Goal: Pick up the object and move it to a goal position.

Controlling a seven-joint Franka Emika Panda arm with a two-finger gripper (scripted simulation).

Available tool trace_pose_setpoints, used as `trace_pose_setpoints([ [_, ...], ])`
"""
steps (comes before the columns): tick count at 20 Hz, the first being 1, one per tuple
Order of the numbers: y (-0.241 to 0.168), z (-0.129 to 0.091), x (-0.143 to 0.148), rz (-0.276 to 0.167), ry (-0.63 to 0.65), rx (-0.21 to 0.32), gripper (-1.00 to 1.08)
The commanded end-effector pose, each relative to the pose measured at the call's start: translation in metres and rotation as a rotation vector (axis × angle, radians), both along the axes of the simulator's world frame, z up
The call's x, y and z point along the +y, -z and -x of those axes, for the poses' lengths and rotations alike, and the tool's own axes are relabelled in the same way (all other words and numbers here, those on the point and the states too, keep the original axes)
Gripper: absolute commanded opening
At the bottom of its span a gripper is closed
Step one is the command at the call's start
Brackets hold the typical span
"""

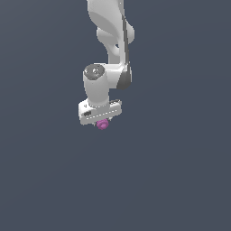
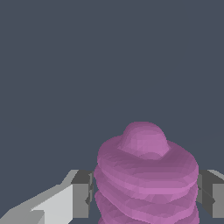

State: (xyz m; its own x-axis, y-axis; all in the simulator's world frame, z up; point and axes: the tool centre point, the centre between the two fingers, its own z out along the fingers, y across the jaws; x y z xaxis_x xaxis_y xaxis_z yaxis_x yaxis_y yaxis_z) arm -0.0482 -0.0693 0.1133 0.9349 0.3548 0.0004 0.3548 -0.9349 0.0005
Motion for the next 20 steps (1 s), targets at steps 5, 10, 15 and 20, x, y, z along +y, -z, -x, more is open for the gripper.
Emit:
trace_pose_setpoints([
  [5, -0.066, -0.012, 0.017, 0.000, -0.001, 0.000, -1.00],
  [10, -0.119, -0.022, 0.030, 0.000, -0.001, 0.000, -1.00],
  [15, -0.171, -0.033, 0.043, 0.000, -0.001, 0.000, -1.00],
  [20, -0.221, -0.044, 0.056, 0.000, -0.001, 0.000, -1.00],
])
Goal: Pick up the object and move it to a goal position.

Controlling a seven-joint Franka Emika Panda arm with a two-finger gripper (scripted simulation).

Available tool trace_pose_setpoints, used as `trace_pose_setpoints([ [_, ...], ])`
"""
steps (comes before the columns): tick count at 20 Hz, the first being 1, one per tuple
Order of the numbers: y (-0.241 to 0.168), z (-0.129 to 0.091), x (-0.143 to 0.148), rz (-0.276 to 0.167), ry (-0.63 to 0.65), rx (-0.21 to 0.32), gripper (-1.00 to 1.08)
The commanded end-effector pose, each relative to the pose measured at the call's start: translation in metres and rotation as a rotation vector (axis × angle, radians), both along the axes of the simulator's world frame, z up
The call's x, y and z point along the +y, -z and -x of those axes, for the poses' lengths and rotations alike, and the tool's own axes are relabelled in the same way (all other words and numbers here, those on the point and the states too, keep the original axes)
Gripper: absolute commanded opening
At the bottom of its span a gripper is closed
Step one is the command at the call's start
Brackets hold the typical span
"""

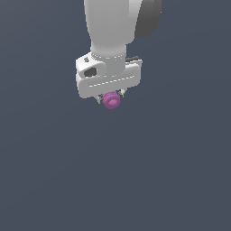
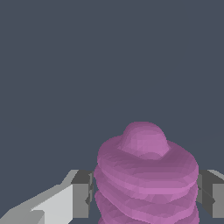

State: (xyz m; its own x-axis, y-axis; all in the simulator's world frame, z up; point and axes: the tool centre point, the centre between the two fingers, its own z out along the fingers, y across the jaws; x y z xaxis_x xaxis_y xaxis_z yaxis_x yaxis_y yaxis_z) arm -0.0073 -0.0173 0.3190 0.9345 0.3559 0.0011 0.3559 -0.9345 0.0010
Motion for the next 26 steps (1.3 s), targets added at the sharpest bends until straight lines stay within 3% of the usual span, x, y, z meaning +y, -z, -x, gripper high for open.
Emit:
trace_pose_setpoints([
  [1, -0.025, -0.005, 0.006, 0.000, 0.000, 0.001, -1.00],
  [13, -0.111, -0.026, 0.027, -0.001, 0.001, 0.001, -1.00],
  [26, -0.138, -0.035, 0.034, -0.001, 0.001, 0.001, -1.00],
])
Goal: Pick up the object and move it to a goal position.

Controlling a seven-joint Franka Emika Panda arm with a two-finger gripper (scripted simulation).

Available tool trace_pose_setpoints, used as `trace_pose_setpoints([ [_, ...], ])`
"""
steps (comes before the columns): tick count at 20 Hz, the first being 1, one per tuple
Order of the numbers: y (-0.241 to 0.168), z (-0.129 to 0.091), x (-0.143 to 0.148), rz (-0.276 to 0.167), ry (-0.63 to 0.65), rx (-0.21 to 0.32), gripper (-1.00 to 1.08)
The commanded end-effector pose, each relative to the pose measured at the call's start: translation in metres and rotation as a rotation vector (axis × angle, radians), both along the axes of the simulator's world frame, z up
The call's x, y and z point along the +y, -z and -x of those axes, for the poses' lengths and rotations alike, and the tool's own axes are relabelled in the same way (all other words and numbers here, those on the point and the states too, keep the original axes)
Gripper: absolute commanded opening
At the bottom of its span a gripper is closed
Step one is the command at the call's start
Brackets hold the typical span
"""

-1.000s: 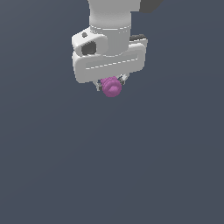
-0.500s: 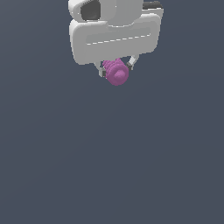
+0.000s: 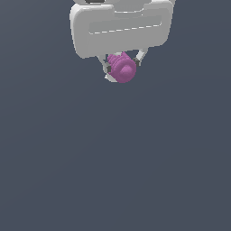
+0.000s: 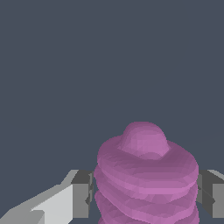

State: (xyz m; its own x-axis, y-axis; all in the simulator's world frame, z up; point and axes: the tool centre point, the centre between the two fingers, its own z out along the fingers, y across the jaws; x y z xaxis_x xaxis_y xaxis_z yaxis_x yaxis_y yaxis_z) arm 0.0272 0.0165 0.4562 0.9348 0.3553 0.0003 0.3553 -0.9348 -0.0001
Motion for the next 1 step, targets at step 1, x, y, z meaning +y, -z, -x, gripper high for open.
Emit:
trace_pose_setpoints([
  [1, -0.0014, -0.0004, 0.0002, 0.000, 0.000, 0.000, -1.00],
])
